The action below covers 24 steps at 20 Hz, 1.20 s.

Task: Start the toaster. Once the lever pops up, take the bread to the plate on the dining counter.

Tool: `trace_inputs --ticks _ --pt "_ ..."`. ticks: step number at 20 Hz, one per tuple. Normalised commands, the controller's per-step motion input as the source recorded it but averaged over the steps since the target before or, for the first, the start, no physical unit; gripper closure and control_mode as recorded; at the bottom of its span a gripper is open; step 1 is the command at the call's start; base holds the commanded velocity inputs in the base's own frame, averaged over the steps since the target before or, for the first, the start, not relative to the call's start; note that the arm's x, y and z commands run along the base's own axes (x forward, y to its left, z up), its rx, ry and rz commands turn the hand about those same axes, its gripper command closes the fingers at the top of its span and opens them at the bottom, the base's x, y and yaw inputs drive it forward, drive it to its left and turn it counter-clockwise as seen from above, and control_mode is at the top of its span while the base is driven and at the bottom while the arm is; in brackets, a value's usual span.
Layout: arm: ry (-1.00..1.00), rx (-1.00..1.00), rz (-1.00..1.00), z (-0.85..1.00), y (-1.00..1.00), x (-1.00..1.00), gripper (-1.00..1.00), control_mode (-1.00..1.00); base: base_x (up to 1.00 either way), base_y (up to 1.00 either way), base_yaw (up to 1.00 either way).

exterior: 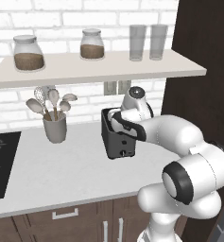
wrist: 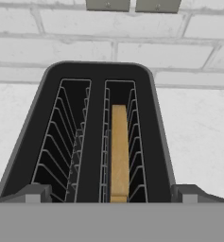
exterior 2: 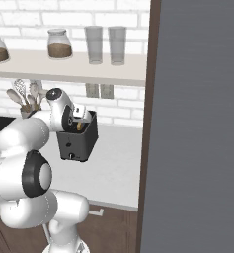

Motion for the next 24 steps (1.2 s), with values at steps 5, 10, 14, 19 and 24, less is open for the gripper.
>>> trace_inputs --ticks 5,10,14,19,24 --pt "0.00 0.00 0.00 0.00 0.00 0.00 -1.00 -1.00 0.00 0.00 0.00" --pt "0.00 0.00 0.00 0.00 0.00 0.00 -1.00 -1.00 0.00 0.00 0.00" --pt "0.00 0.00 0.00 0.00 0.00 0.00 -1.00 -1.00 0.00 0.00 0.00" --pt "0.00 0.00 0.00 0.00 0.00 0.00 -1.00 -1.00 0.00 0.00 0.00" --pt "0.00 0.00 0.00 0.00 0.00 0.00 -1.00 -1.00 0.00 0.00 0.00"
